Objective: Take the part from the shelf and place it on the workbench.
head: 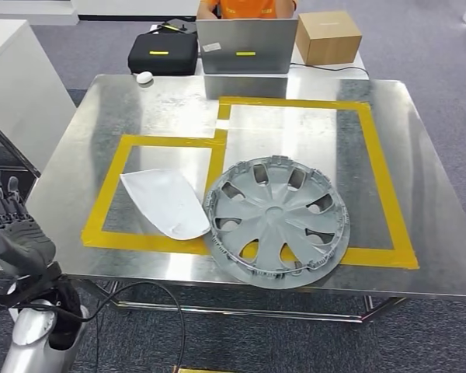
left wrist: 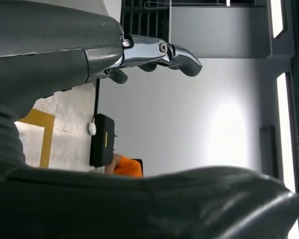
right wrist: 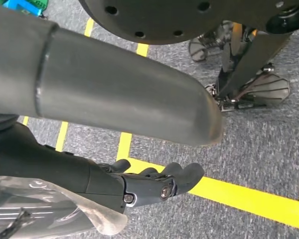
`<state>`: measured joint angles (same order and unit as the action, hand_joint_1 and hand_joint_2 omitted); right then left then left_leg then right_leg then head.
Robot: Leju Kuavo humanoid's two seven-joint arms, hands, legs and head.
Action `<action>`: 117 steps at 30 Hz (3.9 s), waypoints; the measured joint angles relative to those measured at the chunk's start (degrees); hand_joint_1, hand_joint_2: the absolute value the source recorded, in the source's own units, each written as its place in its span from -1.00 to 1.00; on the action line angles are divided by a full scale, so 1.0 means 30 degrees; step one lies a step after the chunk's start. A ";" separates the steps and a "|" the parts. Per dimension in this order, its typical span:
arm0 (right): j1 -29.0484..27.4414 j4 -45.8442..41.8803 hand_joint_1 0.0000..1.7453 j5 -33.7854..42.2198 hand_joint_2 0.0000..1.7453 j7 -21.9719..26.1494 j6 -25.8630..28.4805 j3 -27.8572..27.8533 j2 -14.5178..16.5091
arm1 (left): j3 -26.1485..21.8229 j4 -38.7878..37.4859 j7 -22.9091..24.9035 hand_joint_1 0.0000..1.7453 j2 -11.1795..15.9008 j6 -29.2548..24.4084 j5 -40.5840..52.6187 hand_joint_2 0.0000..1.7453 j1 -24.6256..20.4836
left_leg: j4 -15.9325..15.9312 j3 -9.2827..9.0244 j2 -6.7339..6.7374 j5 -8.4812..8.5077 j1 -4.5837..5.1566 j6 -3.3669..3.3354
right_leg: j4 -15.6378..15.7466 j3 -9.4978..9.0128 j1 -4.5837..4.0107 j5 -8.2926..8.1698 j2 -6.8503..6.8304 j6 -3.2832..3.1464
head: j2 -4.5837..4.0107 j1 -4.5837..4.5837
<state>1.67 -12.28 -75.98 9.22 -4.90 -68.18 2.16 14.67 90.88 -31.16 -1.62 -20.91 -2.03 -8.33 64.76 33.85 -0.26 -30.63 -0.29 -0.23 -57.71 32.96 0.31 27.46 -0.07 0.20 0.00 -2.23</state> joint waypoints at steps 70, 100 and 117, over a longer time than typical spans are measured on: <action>0.0338 -0.0182 -1.00 -0.0452 -1.00 -0.0248 0.0880 -0.0027 0.0306 | -0.3027 0.2084 -0.0634 -1.00 0.0592 -0.1739 0.0638 -1.00 0.2167 | -0.3125 -0.1970 0.0265 0.0437 0.0072 -0.0709 | -0.2221 0.2197 0.0082 0.0631 -0.0010 0.0866 | 0.0000 0.0031; 0.0395 -0.0219 -1.00 0.0011 -1.00 -0.0268 0.0264 -0.0056 0.0221 | -0.3000 0.2082 -0.0541 -1.00 0.0550 -0.0984 0.1203 -1.00 0.2207 | -0.2425 -0.1038 -0.0141 0.0781 -0.0187 -0.0401 | -0.0600 0.0485 0.0132 0.0397 0.0742 0.0762 | 0.0000 0.0137; 0.0446 -0.0251 -1.00 -0.0208 -1.00 -0.0455 0.0359 -0.0049 0.0173 | -0.2924 0.2015 -0.0175 -1.00 0.0548 -0.0465 0.1339 -1.00 0.2176 | 0.0241 0.0517 0.0433 -0.0542 -0.0030 0.0255 | 0.0674 -0.0896 0.0069 0.0111 -0.0086 -0.0147 | 0.0000 0.0151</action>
<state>3.01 -13.04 -76.60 7.86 -3.83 -68.32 2.68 5.90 96.92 -31.69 0.03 -22.30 1.99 -1.81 65.48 35.40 1.04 -32.25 -0.38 0.53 -55.69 30.27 0.52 27.79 -0.33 -0.25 0.00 -1.78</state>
